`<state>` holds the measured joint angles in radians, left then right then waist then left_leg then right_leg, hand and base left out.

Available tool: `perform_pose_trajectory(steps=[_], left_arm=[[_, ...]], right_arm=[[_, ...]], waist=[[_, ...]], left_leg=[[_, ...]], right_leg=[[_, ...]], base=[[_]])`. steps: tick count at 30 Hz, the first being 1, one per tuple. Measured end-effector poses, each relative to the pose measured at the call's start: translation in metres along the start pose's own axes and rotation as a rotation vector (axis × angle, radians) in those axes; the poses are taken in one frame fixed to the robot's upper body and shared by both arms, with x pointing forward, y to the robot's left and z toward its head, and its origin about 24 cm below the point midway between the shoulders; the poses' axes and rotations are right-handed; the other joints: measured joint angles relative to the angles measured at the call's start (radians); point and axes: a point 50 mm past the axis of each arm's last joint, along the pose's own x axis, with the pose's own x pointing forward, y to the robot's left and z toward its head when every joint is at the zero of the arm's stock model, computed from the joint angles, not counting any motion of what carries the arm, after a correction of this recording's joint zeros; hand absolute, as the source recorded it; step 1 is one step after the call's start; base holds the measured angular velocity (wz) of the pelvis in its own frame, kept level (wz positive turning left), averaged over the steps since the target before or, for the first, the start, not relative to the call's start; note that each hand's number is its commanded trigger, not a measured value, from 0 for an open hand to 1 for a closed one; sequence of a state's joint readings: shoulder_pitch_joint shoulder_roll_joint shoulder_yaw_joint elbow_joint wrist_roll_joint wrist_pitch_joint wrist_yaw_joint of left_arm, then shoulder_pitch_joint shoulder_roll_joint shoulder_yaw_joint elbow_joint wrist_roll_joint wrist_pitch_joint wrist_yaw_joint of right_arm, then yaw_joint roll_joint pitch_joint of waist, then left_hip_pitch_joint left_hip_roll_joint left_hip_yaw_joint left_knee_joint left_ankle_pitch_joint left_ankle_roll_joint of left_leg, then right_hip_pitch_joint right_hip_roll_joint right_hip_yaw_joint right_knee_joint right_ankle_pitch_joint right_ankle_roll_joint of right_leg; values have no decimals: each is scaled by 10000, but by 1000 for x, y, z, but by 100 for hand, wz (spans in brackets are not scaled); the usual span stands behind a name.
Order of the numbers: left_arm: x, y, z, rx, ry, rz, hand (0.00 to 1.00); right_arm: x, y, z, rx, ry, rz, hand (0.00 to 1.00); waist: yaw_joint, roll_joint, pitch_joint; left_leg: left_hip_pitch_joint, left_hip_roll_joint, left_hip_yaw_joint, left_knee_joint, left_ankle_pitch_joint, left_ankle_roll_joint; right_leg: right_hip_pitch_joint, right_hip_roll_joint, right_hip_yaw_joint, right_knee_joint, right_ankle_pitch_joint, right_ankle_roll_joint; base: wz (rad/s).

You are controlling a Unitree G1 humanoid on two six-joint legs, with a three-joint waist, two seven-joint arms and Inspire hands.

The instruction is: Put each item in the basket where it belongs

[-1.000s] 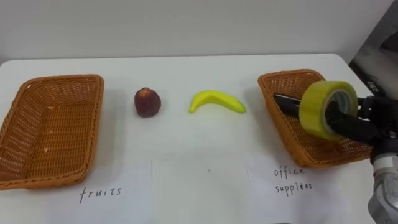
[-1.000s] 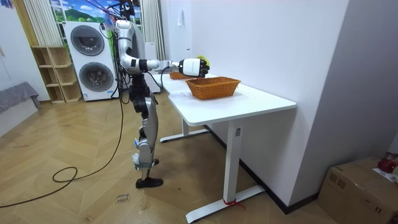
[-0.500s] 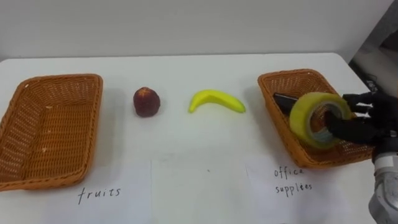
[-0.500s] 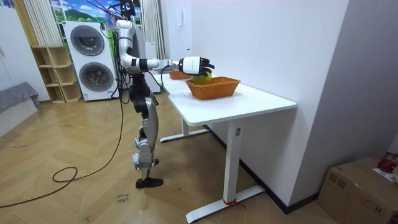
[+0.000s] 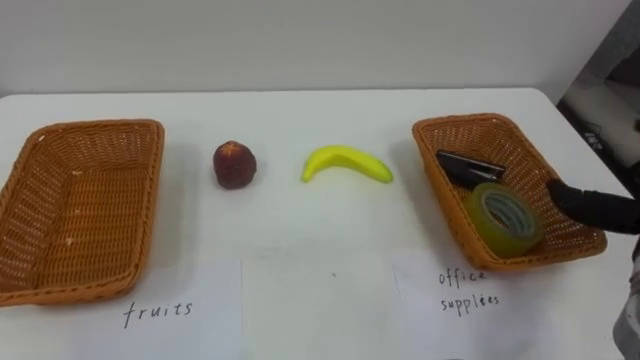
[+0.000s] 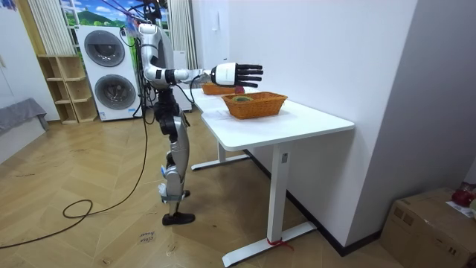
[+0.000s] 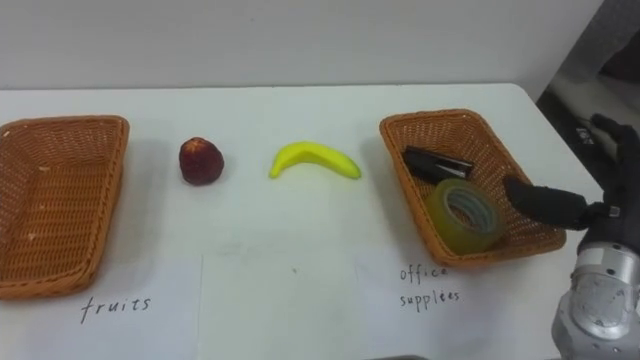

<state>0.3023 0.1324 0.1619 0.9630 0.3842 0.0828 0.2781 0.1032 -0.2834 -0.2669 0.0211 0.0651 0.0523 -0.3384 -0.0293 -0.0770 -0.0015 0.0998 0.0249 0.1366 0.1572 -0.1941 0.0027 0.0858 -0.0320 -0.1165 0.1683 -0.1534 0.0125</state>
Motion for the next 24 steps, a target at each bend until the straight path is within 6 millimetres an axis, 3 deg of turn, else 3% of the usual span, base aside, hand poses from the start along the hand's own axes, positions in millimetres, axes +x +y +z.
perform_pose_trajectory(steps=[11, 20, 24], left_arm=[[-1, -1, -4, -389, 249, -4, 0], [1, 1, 4, -478, 21, 67, 0], [3, 1, 8, -930, 85, 74, 0]], right_arm=[[0, 0, 6, -263, -331, 23, 0], [-1, 5, 24, 30, -1064, 812, 0], [-3, 9, 40, 611, -1664, 1048, 0]], waist=[[-18, -30, 13], [71, -20, 10], [130, -83, 47]], left_leg=[[-4, -2, 2, -56, -1, 1], [-7, -3, 25, -54, 1, 3], [29, 1, 25, -55, 1, 2]], right_leg=[[-16, -2, 37, 7, 0, 1], [-56, 2, 60, 3, -3, 2], [-27, 10, 35, 17, -1, 1]], base=[[0], [-1], [0]])
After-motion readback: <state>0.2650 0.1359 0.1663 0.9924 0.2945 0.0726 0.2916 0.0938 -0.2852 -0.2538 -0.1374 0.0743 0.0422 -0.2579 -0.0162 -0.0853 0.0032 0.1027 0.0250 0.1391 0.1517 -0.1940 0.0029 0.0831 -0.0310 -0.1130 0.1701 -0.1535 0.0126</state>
